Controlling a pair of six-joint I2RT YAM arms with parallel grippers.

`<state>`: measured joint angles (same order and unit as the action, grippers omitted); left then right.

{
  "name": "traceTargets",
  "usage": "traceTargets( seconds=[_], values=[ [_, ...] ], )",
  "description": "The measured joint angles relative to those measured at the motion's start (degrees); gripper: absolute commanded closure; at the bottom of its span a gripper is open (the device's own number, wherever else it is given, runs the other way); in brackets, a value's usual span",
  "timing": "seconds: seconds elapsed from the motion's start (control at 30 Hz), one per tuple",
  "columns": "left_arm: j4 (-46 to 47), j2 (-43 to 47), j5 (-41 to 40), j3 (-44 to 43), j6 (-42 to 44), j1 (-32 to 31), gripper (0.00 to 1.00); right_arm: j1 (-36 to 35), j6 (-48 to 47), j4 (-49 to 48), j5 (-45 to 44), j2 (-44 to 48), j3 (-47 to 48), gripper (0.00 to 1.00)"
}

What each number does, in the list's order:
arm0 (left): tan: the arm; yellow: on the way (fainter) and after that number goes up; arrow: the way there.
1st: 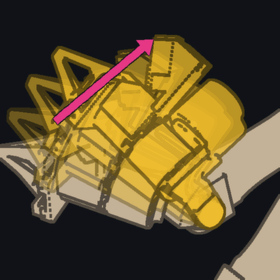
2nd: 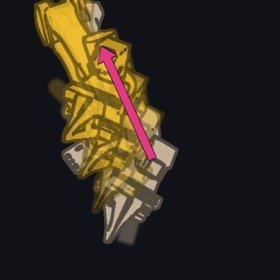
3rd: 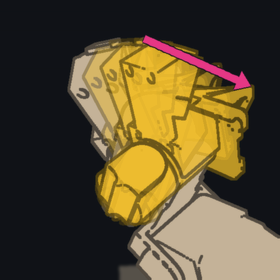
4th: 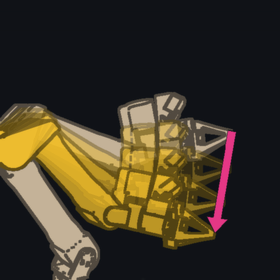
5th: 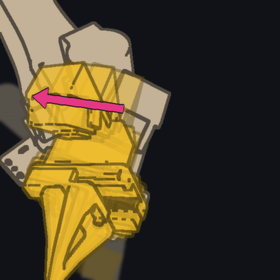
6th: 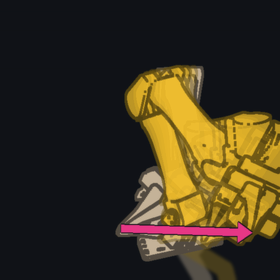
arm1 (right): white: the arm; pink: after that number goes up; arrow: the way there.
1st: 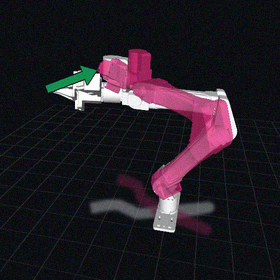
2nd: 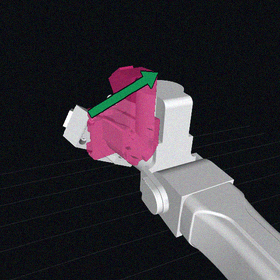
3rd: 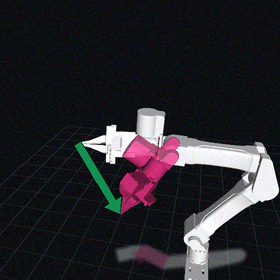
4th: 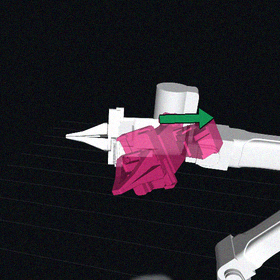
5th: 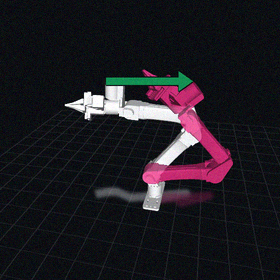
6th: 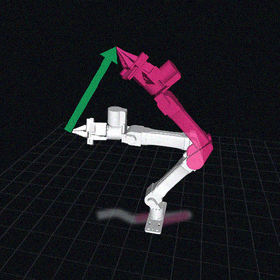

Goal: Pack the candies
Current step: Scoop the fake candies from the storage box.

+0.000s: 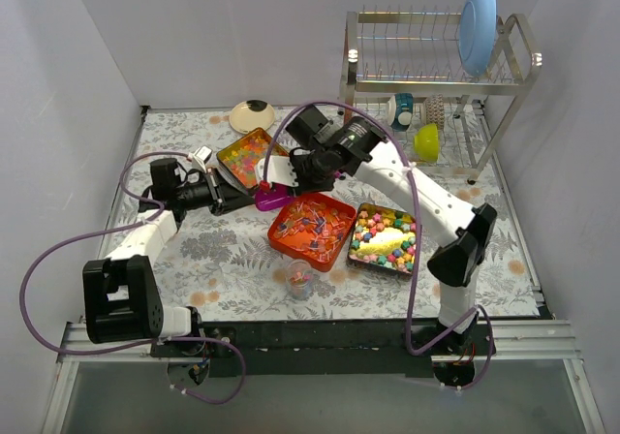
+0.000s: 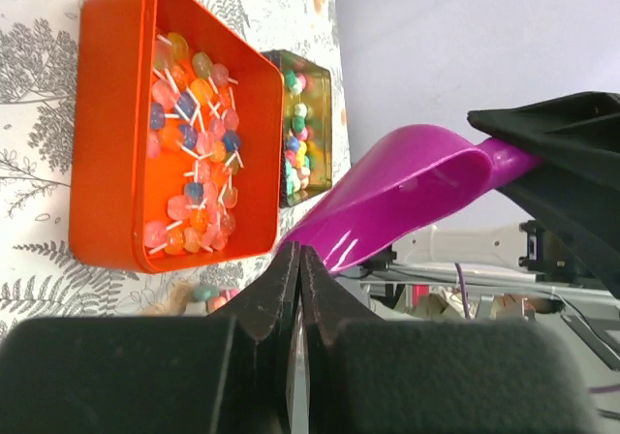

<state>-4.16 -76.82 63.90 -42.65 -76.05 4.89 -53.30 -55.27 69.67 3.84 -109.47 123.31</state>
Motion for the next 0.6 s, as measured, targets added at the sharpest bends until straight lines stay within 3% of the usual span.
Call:
traceTargets(
  seconds=[0.33,0.6],
  values=[
    [-7.0,3.5,-10.6,-1.3,1.7,-0.1,1.0,6.1,0.0,1.6,1.3,7.3,-8.5,0.99],
    [-8.9,-2.4,-16.5,8.5,-1.6,-0.2,1.0,10.5,-1.4,4.2,-6.7,4.1,-16.3,0.99]
  ],
)
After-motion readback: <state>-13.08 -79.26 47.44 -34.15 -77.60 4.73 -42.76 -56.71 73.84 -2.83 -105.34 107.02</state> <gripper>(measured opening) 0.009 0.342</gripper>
